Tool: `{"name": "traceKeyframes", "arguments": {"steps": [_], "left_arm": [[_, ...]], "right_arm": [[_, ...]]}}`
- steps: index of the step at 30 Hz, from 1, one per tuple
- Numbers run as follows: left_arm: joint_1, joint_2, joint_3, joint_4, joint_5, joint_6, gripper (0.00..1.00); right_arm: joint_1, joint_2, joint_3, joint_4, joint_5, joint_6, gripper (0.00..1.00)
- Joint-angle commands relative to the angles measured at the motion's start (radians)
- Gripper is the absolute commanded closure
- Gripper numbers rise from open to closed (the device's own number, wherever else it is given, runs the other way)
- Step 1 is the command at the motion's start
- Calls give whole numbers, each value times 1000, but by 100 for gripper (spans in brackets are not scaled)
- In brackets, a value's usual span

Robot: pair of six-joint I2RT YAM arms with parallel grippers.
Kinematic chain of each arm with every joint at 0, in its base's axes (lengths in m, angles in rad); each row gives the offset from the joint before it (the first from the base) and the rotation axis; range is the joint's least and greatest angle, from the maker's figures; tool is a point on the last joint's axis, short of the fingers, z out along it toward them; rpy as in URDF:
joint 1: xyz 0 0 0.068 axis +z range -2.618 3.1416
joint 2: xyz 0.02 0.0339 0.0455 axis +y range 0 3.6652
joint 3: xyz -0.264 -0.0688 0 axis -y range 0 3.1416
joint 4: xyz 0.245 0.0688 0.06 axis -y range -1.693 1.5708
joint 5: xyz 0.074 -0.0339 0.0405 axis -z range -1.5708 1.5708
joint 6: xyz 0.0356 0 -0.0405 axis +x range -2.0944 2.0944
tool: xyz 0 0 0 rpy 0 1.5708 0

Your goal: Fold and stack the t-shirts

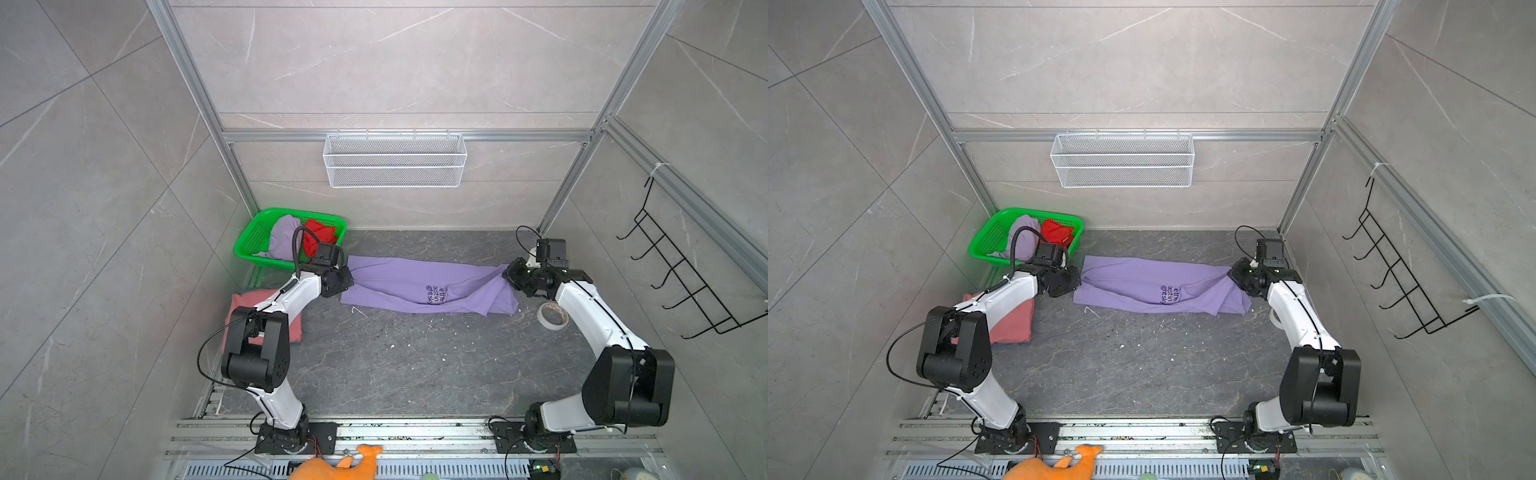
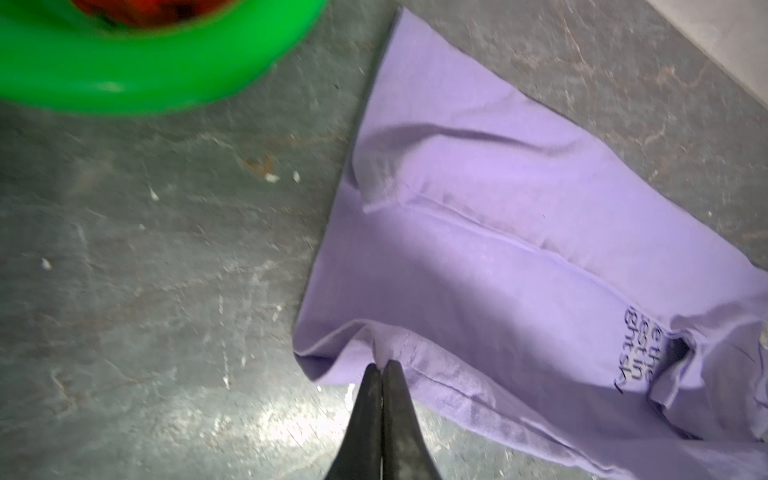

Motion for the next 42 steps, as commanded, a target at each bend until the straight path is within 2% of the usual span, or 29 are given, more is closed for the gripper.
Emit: {"name": "traceKeyframes", "arguments": {"steps": [1, 15, 27, 28, 29, 32, 33, 36, 42], "left_arm": [[33, 28, 37, 15, -9, 17, 100], [52, 136, 126, 41, 56, 26, 100], [55, 303, 319, -17, 45, 53, 100], [55, 319, 335, -31, 38, 51, 100], [55, 333, 350, -41, 34, 48, 100], [55, 341, 353, -48, 20, 45, 65], [55, 331, 343, -45, 11, 43, 59], [55, 284, 297, -18, -3, 39, 50], [50, 154, 186, 41, 36, 25, 47]], "right_arm": [[-10, 42, 61, 19, 39, -16, 100], [-30, 209, 149, 68, 43, 4, 100], [-32, 410, 257, 102, 54, 20, 100], [-32, 425, 269, 109, 41, 16, 97], [-32, 440, 282, 117, 25, 12, 91], [-32, 426, 276, 155, 0, -4, 57], [-33, 407, 262, 164, 2, -5, 51], [-31, 341, 209, 170, -2, -2, 48], [11, 214, 54, 130, -8, 47, 48]]}}
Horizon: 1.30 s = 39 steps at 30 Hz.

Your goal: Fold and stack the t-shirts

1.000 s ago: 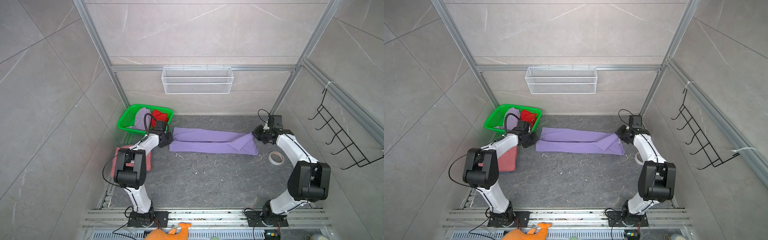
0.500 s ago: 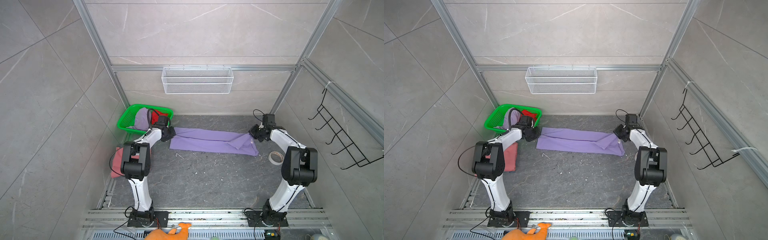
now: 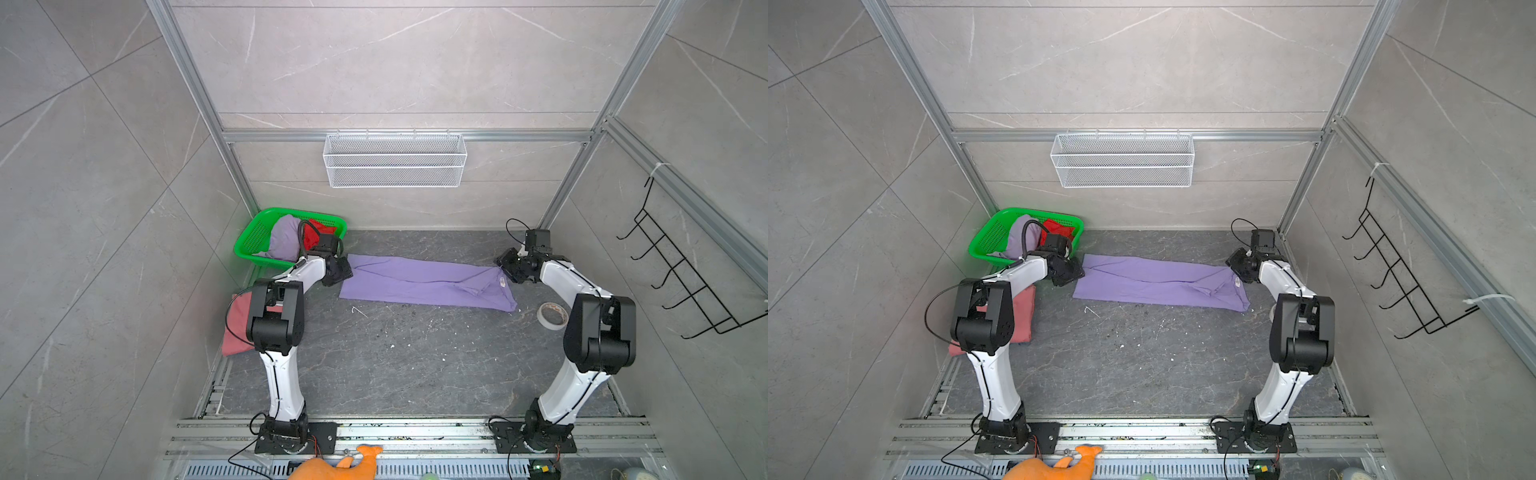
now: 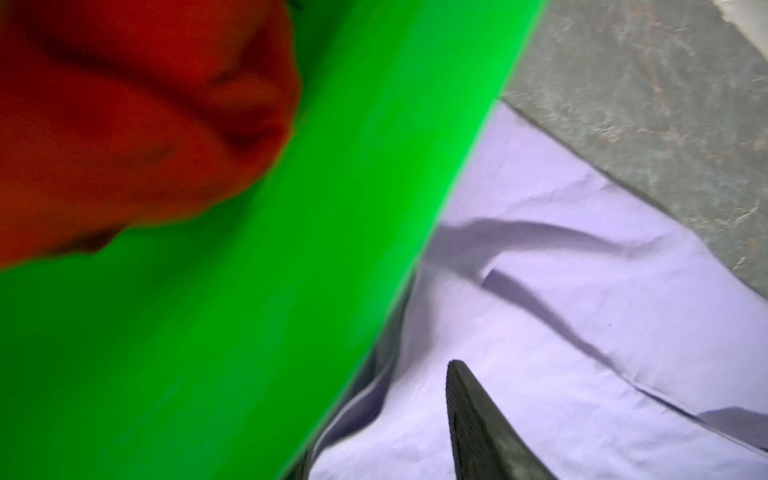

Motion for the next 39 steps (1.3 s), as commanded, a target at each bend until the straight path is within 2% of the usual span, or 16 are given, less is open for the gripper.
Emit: {"name": "traceKeyframes", "arguments": {"steps": [1, 7, 11, 15, 26, 28, 29, 31, 33, 35, 39], "left_arm": [[0, -140, -42, 54, 27, -5, 46], [-70, -261, -126, 73, 57, 18, 45], [-114, -321, -171, 74, 58, 20, 44], [-127, -368, -210, 87, 71, 9, 44], [-129, -411, -255, 93, 58, -2, 44], [-127, -412, -258, 93, 56, -3, 44], [-129, -414, -260, 94, 53, -5, 44], [-128, -411, -264, 94, 48, -3, 44], [-128, -406, -268, 91, 44, -4, 44], [-128, -401, -271, 92, 40, -3, 44], [-128, -378, -271, 97, 46, -5, 44]], "right_arm": [[39, -82, -91, -14, -14, 47, 48], [108, -131, -214, 35, 3, 136, 48], [152, -95, -201, 31, 41, 119, 49], [178, -60, -190, 32, 81, 111, 49], [209, 19, -173, 82, 74, 171, 50], [211, 37, -168, 97, 74, 184, 54], [211, 49, -163, 100, 71, 194, 59], [211, 69, -151, 107, 57, 216, 77], [211, 84, -142, 114, 49, 234, 88], [211, 87, -133, 122, 48, 242, 93], [215, 88, -79, 98, 58, 220, 97]]}}
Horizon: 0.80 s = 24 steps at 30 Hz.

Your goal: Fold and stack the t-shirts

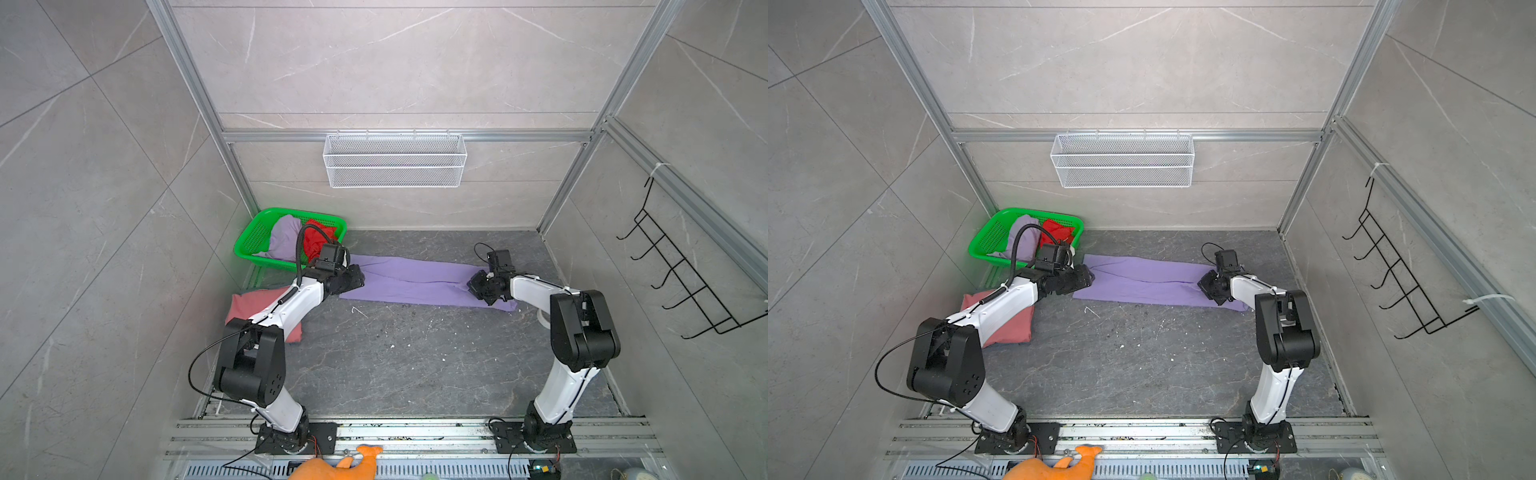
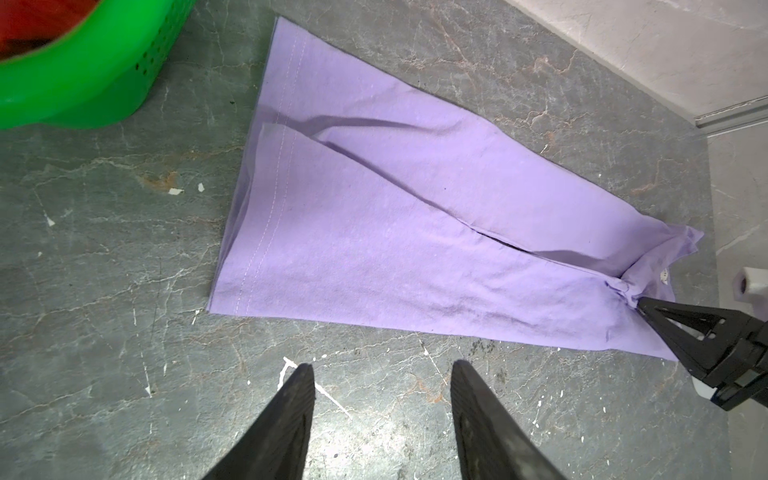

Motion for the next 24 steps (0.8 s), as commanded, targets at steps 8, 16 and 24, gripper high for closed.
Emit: {"name": "traceKeyframes", "arguments": {"steps": [8, 16, 24], "left_arm": [[0, 107, 27, 33, 10, 3, 44], [-1, 196, 56, 26, 26, 7, 45], [-8, 203, 87, 26, 35, -9, 44]], "right_arm": [[23, 159, 330, -114, -12, -107, 96], [33, 314, 555, -216, -70, -224, 52], [33, 181, 496, -246, 66, -333, 48]]}}
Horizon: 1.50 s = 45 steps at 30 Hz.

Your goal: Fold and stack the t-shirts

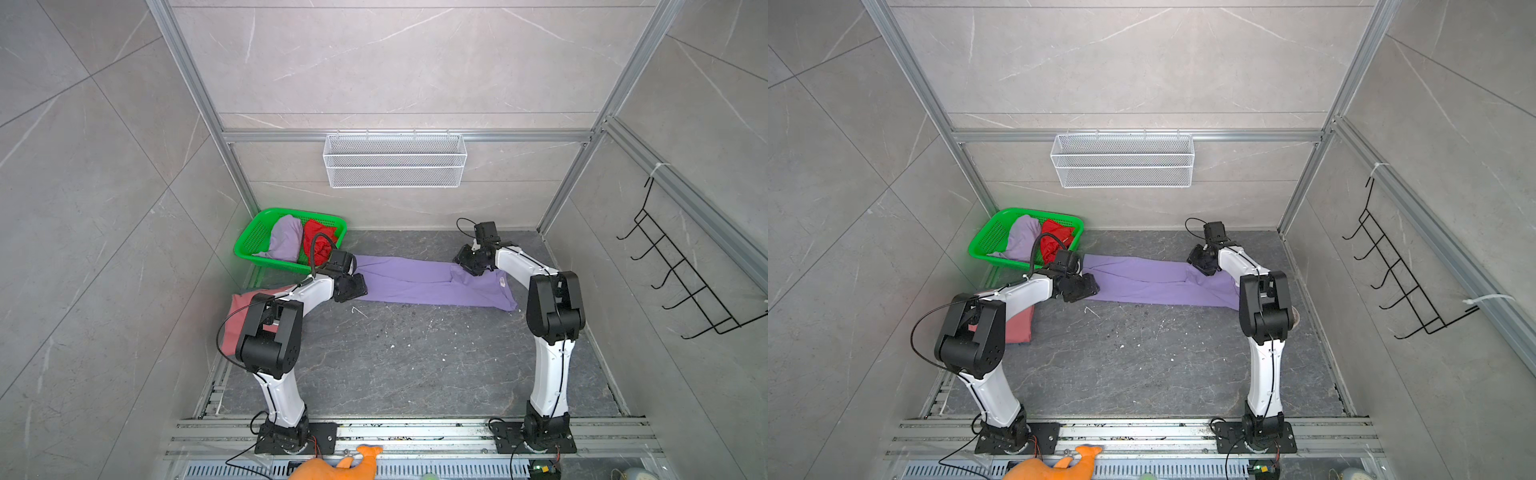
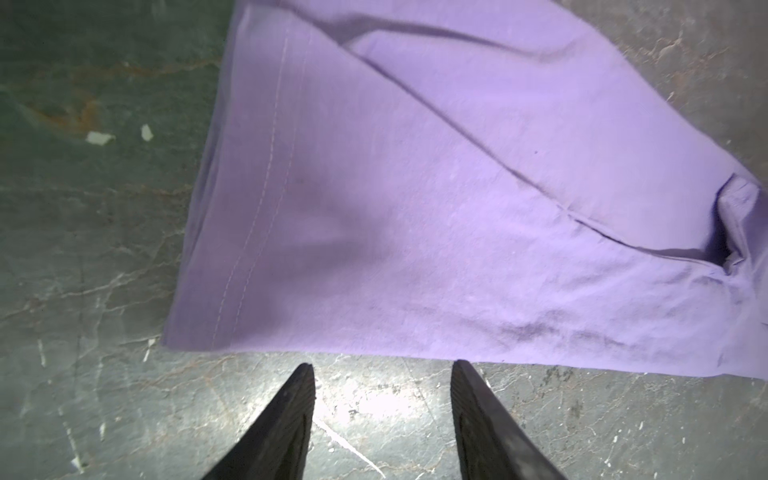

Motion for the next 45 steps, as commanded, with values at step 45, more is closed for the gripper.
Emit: {"name": "traceKeyframes", "arguments": {"steps": [45], "left_arm": [[-63, 680, 874, -120, 135, 41, 44]], "right_arm": [[477, -400, -791, 150, -2, 237, 43]]}}
